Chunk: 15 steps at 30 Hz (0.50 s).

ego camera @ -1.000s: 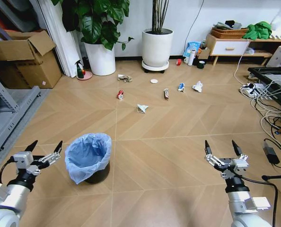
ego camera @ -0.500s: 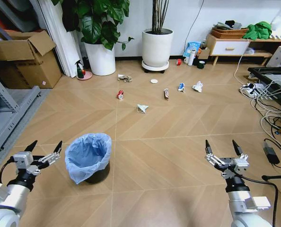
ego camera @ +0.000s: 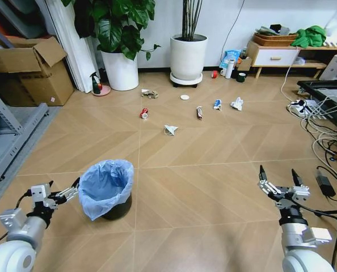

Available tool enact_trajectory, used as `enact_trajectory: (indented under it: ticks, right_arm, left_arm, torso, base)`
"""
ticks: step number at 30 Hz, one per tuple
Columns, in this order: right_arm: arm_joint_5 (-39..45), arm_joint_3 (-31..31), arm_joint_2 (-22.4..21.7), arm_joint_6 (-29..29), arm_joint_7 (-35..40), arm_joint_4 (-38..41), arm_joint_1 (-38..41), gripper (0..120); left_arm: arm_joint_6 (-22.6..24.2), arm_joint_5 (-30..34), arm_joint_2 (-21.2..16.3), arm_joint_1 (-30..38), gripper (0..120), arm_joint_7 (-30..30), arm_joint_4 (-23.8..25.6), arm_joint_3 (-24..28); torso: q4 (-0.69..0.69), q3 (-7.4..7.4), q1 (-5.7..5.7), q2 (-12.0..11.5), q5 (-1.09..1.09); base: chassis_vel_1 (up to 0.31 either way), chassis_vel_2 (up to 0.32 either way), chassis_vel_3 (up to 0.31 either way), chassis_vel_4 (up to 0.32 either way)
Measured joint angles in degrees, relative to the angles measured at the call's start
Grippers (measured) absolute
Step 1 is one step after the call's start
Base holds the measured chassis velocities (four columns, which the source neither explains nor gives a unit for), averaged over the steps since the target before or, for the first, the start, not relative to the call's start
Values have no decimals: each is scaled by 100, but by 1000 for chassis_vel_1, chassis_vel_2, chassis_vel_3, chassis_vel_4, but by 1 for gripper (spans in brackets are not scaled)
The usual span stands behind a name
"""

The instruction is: Pick up the trash bin and place the garbage on the floor into it.

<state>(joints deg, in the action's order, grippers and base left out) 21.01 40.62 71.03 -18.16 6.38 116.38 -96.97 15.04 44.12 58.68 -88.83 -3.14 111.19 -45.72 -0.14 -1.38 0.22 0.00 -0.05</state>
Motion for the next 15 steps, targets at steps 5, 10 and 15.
enact_trajectory:
  ticks: [5, 10, 15]
  right_arm:
    - [-80, 17, 57, 8, -7, 22, -59, 100]
    - [-169, 8, 130, 41, -7, 45, -114, 100]
    - [-287, 33, 257, 59, -6, 93, -212, 100]
  left_arm:
    - [4, 137, -121, 327, 99, 25, -218, 385]
    - [3, 129, -204, 621, 98, 46, -567, 787]
    - [0, 125, -251, 1170, 94, 59, -1102, 1312]
  torso:
    - [0, 0, 0, 0, 2]
    - [2, 0, 0, 0, 1]
    - [1, 0, 0, 0, 0]
  base:
    - [0, 0, 0, 0]
    - [0, 0, 0, 0]
    - [0, 0, 0, 0]
